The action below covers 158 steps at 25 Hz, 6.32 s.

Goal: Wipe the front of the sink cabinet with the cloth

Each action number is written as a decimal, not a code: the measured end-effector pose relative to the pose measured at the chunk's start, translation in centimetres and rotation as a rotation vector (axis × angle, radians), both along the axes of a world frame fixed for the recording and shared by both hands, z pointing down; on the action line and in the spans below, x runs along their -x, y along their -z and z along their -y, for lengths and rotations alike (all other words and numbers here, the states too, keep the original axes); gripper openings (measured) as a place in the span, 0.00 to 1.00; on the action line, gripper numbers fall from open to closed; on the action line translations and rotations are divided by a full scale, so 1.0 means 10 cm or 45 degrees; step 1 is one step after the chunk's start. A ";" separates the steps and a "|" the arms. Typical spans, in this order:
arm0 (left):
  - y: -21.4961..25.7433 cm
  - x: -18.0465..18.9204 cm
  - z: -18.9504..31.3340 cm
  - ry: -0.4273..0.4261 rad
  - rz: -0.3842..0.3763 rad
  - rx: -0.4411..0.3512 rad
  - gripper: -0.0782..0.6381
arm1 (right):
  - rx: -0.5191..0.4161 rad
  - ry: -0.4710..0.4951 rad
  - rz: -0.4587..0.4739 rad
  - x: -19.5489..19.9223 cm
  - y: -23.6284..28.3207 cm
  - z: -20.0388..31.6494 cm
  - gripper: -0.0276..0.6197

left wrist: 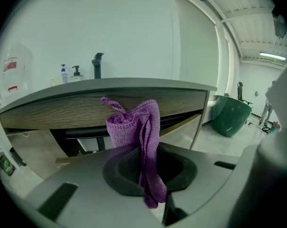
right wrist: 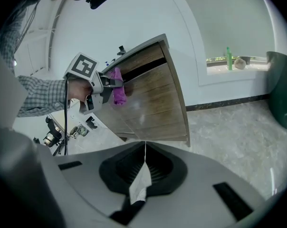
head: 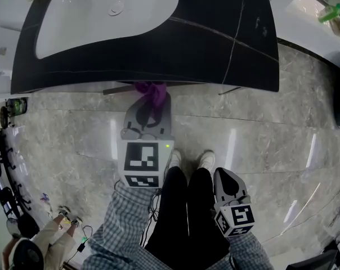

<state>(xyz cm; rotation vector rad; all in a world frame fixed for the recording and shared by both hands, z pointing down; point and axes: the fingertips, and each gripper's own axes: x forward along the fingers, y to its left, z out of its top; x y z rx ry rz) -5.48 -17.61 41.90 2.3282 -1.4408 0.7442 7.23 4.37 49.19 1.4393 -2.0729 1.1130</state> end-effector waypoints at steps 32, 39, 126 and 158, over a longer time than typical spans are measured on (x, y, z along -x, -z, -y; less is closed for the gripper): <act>-0.18 -1.77 -0.16 -0.389 -0.123 0.062 0.18 | 0.010 -0.185 0.002 -0.62 -0.06 -0.12 0.07; -0.30 -2.13 -0.26 -0.459 -0.164 0.130 0.18 | 0.008 -0.233 0.009 -0.81 -0.08 -0.14 0.07; -1.48 1.89 -0.05 0.517 -0.133 0.276 0.18 | 0.075 0.168 0.009 0.72 -0.37 0.23 0.07; -2.08 1.13 0.00 0.383 0.130 0.280 0.18 | 0.107 -0.006 0.043 0.32 -0.58 0.06 0.07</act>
